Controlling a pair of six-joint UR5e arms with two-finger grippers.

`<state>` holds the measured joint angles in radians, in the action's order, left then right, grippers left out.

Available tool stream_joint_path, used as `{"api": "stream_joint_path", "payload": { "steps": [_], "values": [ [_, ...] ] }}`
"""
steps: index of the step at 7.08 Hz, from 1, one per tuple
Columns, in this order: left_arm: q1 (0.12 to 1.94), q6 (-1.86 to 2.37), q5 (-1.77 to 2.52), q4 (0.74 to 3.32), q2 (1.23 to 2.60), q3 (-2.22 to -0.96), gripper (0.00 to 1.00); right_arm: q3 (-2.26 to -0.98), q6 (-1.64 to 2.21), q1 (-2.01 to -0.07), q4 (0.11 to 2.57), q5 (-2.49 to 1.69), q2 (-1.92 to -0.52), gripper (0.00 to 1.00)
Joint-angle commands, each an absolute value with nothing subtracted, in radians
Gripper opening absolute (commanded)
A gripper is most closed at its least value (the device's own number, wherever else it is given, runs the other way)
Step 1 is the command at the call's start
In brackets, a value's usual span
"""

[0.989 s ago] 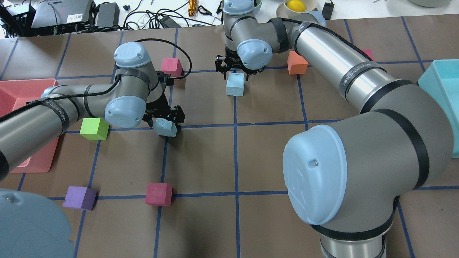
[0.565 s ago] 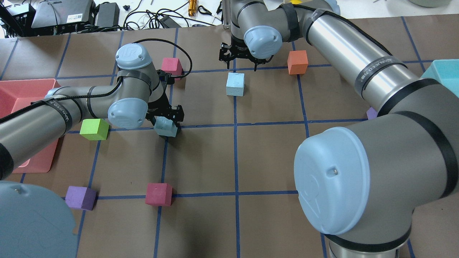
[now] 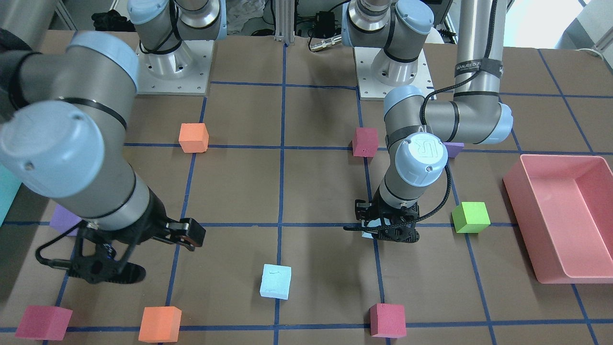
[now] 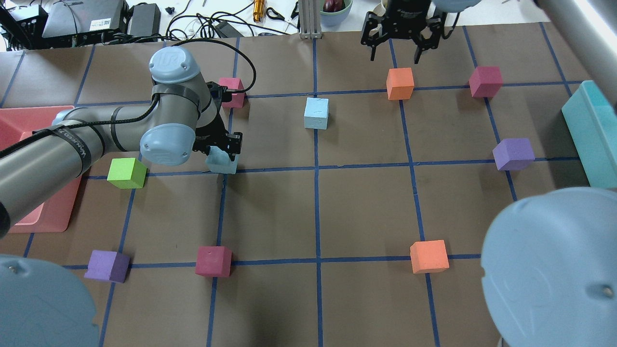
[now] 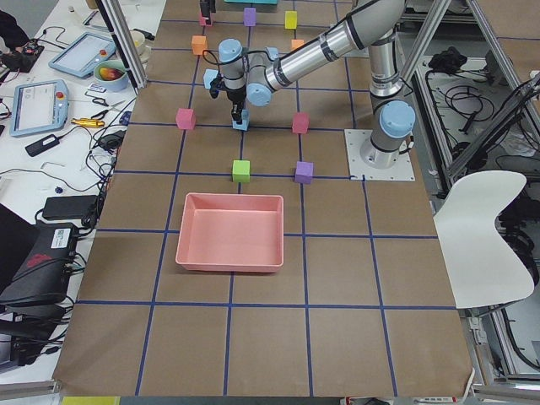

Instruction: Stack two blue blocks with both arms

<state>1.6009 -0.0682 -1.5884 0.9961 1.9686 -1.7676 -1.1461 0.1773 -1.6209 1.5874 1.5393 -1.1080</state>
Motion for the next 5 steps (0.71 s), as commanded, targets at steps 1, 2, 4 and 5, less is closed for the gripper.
{"api": "stream_joint_path", "payload": {
  "steps": [1, 2, 4, 5],
  "values": [
    [1.644, 0.016, -1.579, 1.233, 1.992, -1.546, 0.00, -1.318, 0.135, -1.594, 1.522, 1.572, -1.327, 1.00],
    [1.669, 0.100, -1.527, 1.291, 2.026, -1.438, 0.00, -1.444, 0.129, -1.595, 1.531, 1.572, -1.441, 1.00],
    [1.776, 0.188, -1.516, 1.290, 2.113, -1.305, 0.00, -1.523, 0.120, -1.595, 1.586, 1.568, -1.512, 1.00],
    [1.790, 0.221, -1.505, 1.292, 2.155, -1.239, 0.00, -1.528, 0.118, -1.595, 1.580, 1.563, -1.509, 1.00]
  ]
}}
